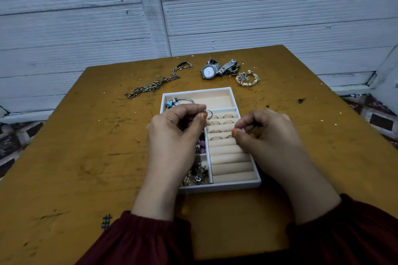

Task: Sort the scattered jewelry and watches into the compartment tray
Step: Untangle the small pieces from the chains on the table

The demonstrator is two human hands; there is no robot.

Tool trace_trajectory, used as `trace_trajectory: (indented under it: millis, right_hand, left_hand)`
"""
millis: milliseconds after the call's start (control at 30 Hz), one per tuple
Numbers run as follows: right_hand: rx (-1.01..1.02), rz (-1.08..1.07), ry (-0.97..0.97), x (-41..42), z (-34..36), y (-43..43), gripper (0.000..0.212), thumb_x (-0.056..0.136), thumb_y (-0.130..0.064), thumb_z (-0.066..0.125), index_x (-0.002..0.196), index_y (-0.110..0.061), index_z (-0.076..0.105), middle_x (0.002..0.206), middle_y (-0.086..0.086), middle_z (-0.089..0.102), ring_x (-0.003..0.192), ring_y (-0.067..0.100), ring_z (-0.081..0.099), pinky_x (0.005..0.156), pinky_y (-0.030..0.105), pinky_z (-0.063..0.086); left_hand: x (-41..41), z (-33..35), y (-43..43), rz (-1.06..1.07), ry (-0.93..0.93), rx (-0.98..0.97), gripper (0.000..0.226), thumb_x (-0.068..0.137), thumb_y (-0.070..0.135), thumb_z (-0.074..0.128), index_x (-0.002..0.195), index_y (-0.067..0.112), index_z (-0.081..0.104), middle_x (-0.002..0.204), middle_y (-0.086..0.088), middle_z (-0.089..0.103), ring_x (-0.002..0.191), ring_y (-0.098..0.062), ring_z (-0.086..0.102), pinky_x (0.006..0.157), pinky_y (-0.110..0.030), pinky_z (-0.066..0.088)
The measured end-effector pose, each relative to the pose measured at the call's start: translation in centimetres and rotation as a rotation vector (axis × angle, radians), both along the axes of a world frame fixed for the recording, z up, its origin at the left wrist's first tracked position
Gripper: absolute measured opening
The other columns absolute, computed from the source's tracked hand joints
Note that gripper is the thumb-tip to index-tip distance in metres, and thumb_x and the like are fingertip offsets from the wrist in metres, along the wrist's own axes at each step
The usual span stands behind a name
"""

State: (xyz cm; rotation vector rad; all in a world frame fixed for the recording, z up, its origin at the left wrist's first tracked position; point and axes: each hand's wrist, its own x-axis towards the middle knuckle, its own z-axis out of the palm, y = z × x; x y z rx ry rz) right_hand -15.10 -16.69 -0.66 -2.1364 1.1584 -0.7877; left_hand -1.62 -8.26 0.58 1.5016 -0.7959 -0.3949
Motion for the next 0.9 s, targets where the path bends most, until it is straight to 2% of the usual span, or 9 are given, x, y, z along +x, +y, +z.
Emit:
trace_trajectory:
  millis: [100, 200, 300, 400, 467, 600, 733, 900]
  right_hand:
    - [0.01, 0.002, 0.008, 0.0, -0.1, 0.0, 0.004, 0.08, -0.034, 0.068, 0.081, -0.032, 0.065, 0.082, -0.018, 0.057, 0.097, 0.013, 0.046, 0.087, 0.043, 0.044]
    - [0.066, -0.006, -0.052, 0.0, -0.1, -0.2, 0.005, 0.078, -0.039, 0.065, 0.08, -0.034, 0.064, 0.08, -0.016, 0.062, 0.094, 0.018, 0.056, 0.083, 0.046, 0.049]
    - [0.052, -0.032, -0.05, -0.3, 0.1, -0.4, 0.002, 0.082, -0.035, 0.061, 0.081, -0.033, 0.063, 0.081, -0.016, 0.062, 0.094, 0.018, 0.058, 0.083, 0.046, 0.049]
    - [-0.015, -0.048, 0.028, -1.1, 0.5, -0.8, 0.003, 0.084, -0.031, 0.06, 0.085, -0.033, 0.062, 0.087, -0.018, 0.057, 0.099, 0.018, 0.053, 0.086, 0.047, 0.047]
    - [-0.014, -0.062, 0.07, -1.5, 0.8, -0.9, 0.004, 0.086, -0.031, 0.061, 0.087, -0.034, 0.062, 0.09, -0.017, 0.057, 0.102, 0.017, 0.051, 0.088, 0.046, 0.046]
    - [0.014, -0.074, 0.152, -2.0, 0.9, -1.0, 0.006, 0.087, -0.034, 0.06, 0.092, -0.036, 0.062, 0.097, -0.015, 0.054, 0.106, 0.015, 0.047, 0.091, 0.046, 0.044]
    - [0.009, -0.085, 0.296, -2.2, 0.8, -0.9, 0.007, 0.09, -0.035, 0.057, 0.096, -0.036, 0.06, 0.104, -0.011, 0.054, 0.109, 0.017, 0.042, 0.092, 0.035, 0.037]
    - [0.015, -0.089, 0.421, -2.1, 0.8, -0.9, 0.014, 0.091, -0.038, 0.055, 0.104, -0.037, 0.057, 0.117, -0.008, 0.051, 0.117, 0.018, 0.039, 0.096, 0.036, 0.032]
  left_hand:
    - [0.1, -0.1, 0.0, 0.004, -0.011, 0.001, 0.021, 0.084, 0.004, 0.069, 0.085, 0.025, 0.073, 0.078, 0.005, 0.073, 0.064, -0.004, 0.066, 0.051, -0.013, 0.049]
    - [0.1, 0.0, 0.1, -0.006, -0.015, -0.002, 0.019, 0.084, 0.004, 0.068, 0.086, 0.022, 0.073, 0.08, 0.003, 0.073, 0.065, -0.005, 0.066, 0.052, -0.012, 0.049]
    - [0.3, 0.1, 0.3, -0.034, -0.078, 0.037, 0.019, 0.084, 0.005, 0.068, 0.085, 0.024, 0.073, 0.077, 0.005, 0.072, 0.063, -0.004, 0.066, 0.052, -0.011, 0.048]
    - [0.7, -0.1, 0.4, -0.091, -0.138, 0.109, 0.021, 0.084, 0.005, 0.069, 0.082, 0.026, 0.074, 0.069, 0.006, 0.071, 0.056, -0.008, 0.064, 0.053, -0.018, 0.05]
    - [1.0, -0.4, 0.4, -0.113, -0.245, 0.155, 0.021, 0.082, 0.009, 0.072, 0.081, 0.029, 0.074, 0.075, 0.005, 0.069, 0.063, -0.011, 0.065, 0.062, -0.028, 0.054]
    - [1.0, -0.3, 0.7, -0.124, -0.462, 0.267, 0.018, 0.08, 0.015, 0.073, 0.081, 0.033, 0.073, 0.081, 0.01, 0.065, 0.071, -0.001, 0.056, 0.067, -0.021, 0.046]
    - [0.6, -0.1, 0.8, -0.127, -0.6, 0.336, 0.014, 0.079, 0.017, 0.072, 0.084, 0.03, 0.074, 0.085, 0.011, 0.066, 0.086, -0.009, 0.058, 0.077, -0.031, 0.049]
    - [0.3, -0.2, 0.7, -0.116, -0.717, 0.343, 0.012, 0.079, 0.02, 0.073, 0.086, 0.029, 0.074, 0.085, 0.01, 0.064, 0.092, -0.017, 0.054, 0.079, -0.036, 0.046]
